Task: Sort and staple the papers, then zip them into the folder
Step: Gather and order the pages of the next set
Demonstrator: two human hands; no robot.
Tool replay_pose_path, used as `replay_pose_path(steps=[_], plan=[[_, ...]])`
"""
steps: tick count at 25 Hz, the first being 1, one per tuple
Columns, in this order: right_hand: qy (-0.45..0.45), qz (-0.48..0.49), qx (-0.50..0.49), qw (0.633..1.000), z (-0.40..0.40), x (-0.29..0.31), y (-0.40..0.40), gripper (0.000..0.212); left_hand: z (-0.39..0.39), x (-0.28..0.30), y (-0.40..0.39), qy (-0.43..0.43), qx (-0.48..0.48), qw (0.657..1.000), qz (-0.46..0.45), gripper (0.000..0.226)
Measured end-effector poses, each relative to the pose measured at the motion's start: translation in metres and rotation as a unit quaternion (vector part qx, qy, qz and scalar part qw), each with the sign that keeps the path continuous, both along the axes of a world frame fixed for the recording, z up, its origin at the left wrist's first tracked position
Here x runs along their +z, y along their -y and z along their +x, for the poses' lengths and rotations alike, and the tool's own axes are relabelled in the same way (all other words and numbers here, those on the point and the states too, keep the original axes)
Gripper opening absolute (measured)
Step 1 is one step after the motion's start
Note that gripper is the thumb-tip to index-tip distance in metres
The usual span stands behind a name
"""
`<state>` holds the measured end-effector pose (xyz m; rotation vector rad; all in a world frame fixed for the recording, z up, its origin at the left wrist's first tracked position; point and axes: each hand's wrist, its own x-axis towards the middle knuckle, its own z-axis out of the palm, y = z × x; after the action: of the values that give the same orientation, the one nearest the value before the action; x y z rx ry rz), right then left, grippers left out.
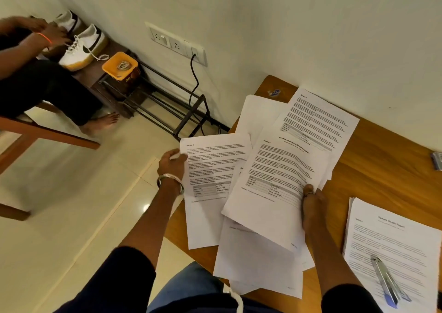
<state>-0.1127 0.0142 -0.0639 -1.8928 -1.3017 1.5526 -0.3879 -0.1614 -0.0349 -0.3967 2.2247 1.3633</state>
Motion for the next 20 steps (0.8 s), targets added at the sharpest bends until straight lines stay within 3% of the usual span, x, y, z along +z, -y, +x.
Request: replay_pose_path(steps=[3,6,8,15,20], plan=[[0.012,0.011,0.017,1.000,-0.006,0.003,0.001,0.028,-0.019,0.002,-0.015,-0.006,-0.054,0.998,0.008,0.036],[0.056,0.045,0.077,0.994,-0.010,0.006,-0.001,0.035,-0.029,0.004,-0.034,-0.076,-0.099,0.991,-0.045,0.021],[0.071,0.080,0.106,0.989,-0.011,0.006,-0.003,0.034,-0.033,0.004,-0.043,-0.091,-0.075,0.991,-0.063,0.011],[0.085,0.102,0.135,0.982,-0.009,0.002,0.000,0.032,-0.034,0.019,-0.045,0.036,0.023,0.999,0.001,0.031],[0.080,0.093,0.134,0.983,-0.006,0.001,-0.001,0.033,-0.032,0.030,-0.045,0.069,0.054,0.994,0.061,0.025]])
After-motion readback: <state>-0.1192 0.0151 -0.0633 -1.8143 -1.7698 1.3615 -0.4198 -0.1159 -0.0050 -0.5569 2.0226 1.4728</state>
